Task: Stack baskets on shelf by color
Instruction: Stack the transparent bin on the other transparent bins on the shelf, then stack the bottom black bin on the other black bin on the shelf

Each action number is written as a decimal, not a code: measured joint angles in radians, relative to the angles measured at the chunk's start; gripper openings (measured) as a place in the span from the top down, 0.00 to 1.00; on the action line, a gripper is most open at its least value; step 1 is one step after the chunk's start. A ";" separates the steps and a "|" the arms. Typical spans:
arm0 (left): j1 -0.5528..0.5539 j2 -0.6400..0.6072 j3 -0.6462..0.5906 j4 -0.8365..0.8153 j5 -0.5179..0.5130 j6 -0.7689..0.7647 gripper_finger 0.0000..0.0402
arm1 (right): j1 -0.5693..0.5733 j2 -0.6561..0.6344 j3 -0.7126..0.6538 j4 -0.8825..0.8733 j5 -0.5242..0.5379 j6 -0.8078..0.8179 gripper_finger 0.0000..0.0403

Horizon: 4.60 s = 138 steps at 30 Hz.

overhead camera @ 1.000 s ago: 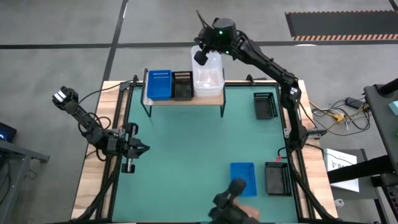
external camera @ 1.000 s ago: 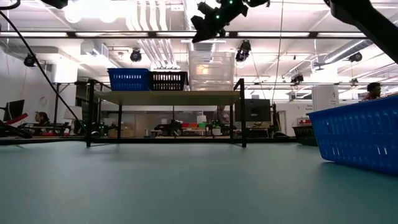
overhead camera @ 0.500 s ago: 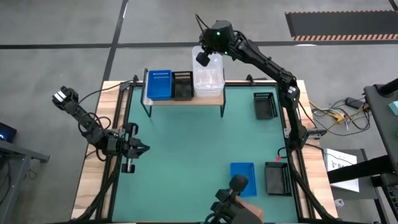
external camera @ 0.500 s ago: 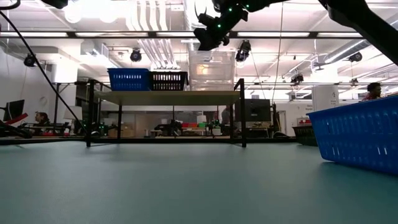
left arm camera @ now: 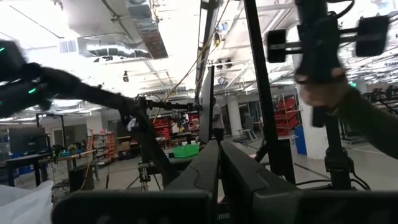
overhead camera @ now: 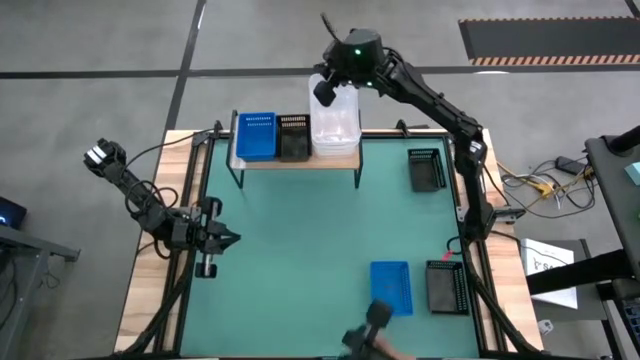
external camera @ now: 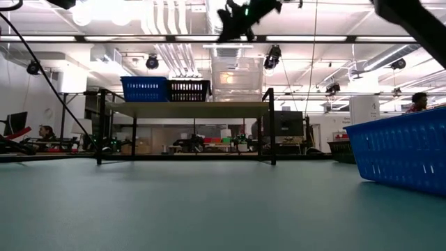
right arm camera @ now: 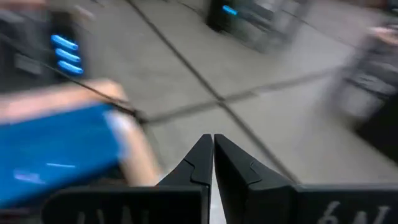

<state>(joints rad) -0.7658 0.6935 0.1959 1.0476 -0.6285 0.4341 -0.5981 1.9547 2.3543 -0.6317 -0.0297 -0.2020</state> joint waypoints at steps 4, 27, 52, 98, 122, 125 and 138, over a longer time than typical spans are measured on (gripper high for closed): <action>0.000 -0.004 0.000 0.000 0.000 0.018 1.00 | 0.053 -0.037 0.004 -0.061 -0.092 0.073 0.95; 0.000 0.005 -0.001 -0.001 0.000 0.017 1.00 | 0.324 -0.013 0.000 -0.430 0.406 0.434 0.62; 0.000 0.008 -0.001 0.000 0.000 0.016 1.00 | 0.266 -0.010 -0.004 -0.620 0.118 -0.151 0.75; 0.000 0.008 0.002 0.004 0.000 0.015 1.00 | 0.264 -0.030 0.001 -0.627 0.105 -0.166 0.98; 0.000 0.013 0.002 0.015 0.000 0.015 1.00 | 0.264 -0.084 0.000 -0.620 0.106 -0.157 0.97; 0.000 0.018 0.002 0.016 0.001 0.015 1.00 | 0.264 -0.074 0.000 -0.621 0.104 -0.134 0.93; 0.000 0.019 0.002 0.017 0.000 0.016 1.00 | 0.279 -0.127 0.000 -0.623 0.054 -0.040 0.71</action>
<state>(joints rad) -0.7662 0.7128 0.1978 1.0649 -0.6281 0.4505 -0.3193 1.8272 2.3539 -1.2551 0.0242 -0.2417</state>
